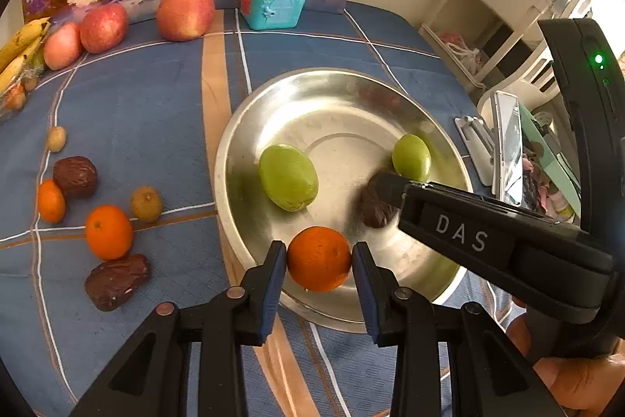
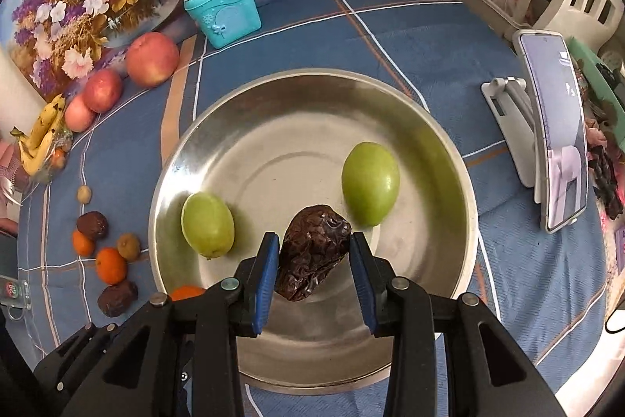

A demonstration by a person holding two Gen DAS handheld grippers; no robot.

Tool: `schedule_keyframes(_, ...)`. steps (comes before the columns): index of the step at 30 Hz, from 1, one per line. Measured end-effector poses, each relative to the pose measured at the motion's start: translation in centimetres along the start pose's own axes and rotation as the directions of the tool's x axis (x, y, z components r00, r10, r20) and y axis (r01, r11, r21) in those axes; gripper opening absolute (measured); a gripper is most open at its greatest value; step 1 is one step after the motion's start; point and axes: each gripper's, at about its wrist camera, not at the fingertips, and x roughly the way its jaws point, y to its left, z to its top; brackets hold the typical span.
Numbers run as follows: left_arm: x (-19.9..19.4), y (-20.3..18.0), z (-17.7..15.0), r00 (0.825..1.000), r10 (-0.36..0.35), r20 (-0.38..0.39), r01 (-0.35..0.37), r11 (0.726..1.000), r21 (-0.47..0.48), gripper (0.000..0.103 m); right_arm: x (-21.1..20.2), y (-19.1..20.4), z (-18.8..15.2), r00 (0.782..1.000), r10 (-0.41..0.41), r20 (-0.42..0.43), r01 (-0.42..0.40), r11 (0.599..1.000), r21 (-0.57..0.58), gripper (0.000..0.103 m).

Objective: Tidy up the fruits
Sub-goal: 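Carry mandarin and date over the bowl and open both tools, then withdraw both open tools from the bowl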

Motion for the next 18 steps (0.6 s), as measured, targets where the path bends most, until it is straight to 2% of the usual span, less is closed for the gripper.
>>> schedule_keyframes(2,-0.1,0.1,-0.1,1.0,-0.002,-0.005,0.002,1.0,0.001,0.039,0.0,0.2,0.0,1.0,0.0,-0.002,0.0,1.0,-0.005,0.04)
schedule_keyframes(5,-0.1,0.3,0.0,1.0,-0.007,-0.004,0.007,1.0,-0.011,0.039,-0.3,0.2,-0.1,1.0,-0.003,0.003,0.003,1.0,-0.014,0.049)
schedule_keyframes(8,-0.4,0.5,0.1,1.0,-0.019,0.005,0.019,1.0,-0.019,0.051,-0.6,0.3,-0.1,1.0,-0.004,0.01,0.004,1.0,-0.017,0.049)
schedule_keyframes(13,-1.0,0.7,0.2,1.0,-0.007,0.02,0.008,1.0,-0.021,0.053,-0.5,0.4,-0.1,1.0,-0.008,0.012,0.008,1.0,-0.019,0.049)
schedule_keyframes(18,-1.9,2.9,0.6,0.998,0.051,0.039,-0.047,0.995,-0.089,0.071,-0.6,0.7,-0.2,1.0,-0.016,0.017,0.016,1.0,-0.019,0.057)
